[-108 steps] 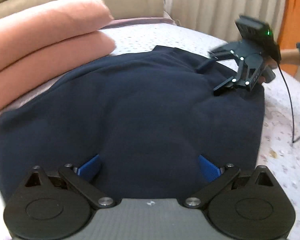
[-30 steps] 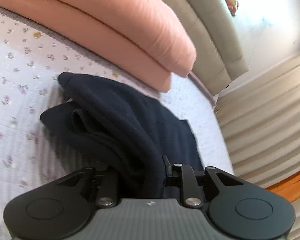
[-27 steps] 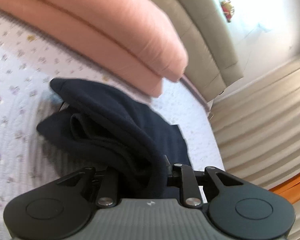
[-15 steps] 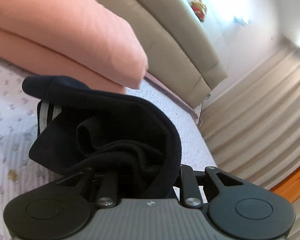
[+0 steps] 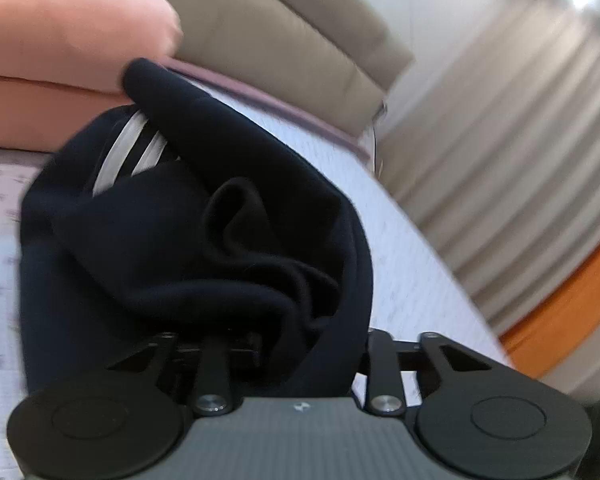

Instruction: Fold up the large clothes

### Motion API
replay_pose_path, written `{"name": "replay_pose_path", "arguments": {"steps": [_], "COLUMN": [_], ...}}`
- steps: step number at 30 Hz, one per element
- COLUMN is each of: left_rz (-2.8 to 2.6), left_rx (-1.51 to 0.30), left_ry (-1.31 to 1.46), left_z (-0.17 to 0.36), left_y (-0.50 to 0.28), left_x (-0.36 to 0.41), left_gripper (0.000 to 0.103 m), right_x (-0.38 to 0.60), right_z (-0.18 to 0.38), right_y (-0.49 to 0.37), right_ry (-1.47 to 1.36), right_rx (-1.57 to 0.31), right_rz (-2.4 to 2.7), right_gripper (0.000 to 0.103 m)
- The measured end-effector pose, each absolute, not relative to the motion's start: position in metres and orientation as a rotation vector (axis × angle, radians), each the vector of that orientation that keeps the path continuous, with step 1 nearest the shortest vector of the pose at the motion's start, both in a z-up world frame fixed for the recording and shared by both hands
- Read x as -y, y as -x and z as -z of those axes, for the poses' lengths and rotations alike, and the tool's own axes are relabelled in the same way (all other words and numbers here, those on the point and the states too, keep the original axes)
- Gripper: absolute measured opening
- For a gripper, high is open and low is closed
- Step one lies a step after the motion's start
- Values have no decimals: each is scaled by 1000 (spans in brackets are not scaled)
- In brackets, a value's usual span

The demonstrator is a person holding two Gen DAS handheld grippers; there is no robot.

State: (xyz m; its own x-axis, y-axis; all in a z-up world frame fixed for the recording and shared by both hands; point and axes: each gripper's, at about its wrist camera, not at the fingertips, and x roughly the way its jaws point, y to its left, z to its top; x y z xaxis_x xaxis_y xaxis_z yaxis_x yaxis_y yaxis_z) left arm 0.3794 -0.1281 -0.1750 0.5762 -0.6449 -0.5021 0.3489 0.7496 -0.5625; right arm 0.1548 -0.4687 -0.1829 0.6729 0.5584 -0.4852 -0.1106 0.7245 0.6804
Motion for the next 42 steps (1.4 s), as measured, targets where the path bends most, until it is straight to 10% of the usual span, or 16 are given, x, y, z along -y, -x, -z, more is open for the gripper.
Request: {"name": "replay_pose_path", "arguments": {"steps": [5,32,34,35,42], "left_rz": [674,983,1017,1009,874], "left_rx": [-746,-822,-830,-827,-772], "left_ry": [275,-291,-282,-287,-140], "left_z": [182,184,184,185,158], "left_y": [-365,-334,-323,-317,-288], "left_x": [171,276,278,276,212], "left_gripper": [79,91,89,89,93], "right_x": [461,394,387,385,365], "right_z": [199,218,218,218,189], "right_y": [-267,-376,-379,-380,-387], "right_ry": [-862,-584,-584,-609,-565], "right_rx": [-809,-1081,-1060,-1038,-876], "right_rz": [-677,-959,-880,-818,-750], "right_gripper": [103,103,81,35,22]}}
